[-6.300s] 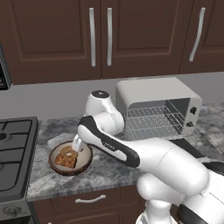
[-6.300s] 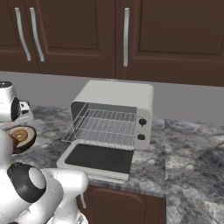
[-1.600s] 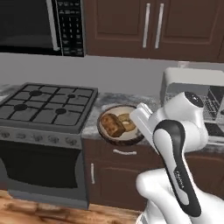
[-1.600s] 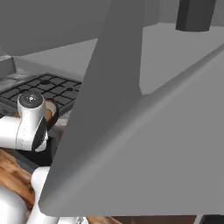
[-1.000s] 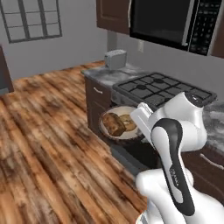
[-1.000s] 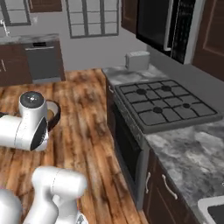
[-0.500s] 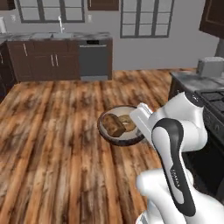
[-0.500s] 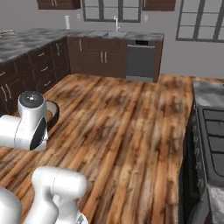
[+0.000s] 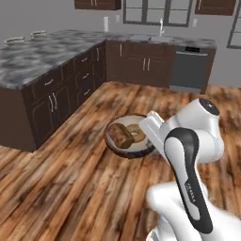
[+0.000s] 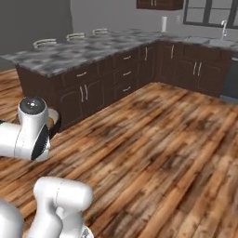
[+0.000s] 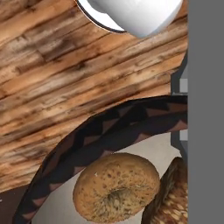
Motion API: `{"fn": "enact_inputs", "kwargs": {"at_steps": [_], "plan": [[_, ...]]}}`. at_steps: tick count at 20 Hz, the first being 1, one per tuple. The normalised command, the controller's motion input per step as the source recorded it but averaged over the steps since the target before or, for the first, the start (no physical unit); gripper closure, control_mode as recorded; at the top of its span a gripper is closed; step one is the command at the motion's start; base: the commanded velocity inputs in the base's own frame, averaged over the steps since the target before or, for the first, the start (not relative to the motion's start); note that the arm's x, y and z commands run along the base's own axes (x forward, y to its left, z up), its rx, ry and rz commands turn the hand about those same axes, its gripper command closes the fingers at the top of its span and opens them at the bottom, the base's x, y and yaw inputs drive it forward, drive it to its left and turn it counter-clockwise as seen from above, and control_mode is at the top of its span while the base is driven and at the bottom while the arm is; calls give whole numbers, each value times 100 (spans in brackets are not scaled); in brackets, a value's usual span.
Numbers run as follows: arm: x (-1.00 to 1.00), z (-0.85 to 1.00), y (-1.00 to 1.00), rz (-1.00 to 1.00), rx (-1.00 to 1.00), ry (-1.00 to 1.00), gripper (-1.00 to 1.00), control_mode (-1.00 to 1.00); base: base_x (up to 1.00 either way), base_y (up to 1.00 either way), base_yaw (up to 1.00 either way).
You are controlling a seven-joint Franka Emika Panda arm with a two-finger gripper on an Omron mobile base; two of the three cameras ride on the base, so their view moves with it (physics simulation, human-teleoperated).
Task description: Pick up the heated bread from the toaster oven and place it in the bowl. Then move the bread bowl to the dining counter.
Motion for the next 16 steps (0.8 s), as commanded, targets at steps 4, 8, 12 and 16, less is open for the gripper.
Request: {"fn": "enact_inputs", "kwargs": {"at_steps": [4, 8, 12, 16], "plan": [[0, 0, 0, 0, 0, 0, 100, 100, 100, 16, 41], [0, 0, 0, 0, 0, 0, 100, 100, 100, 1, 29], [0, 0, 0, 0, 0, 0, 100, 100, 100, 18, 15], [0, 0, 0, 0, 0, 0, 100, 100, 100, 92, 3]]}}
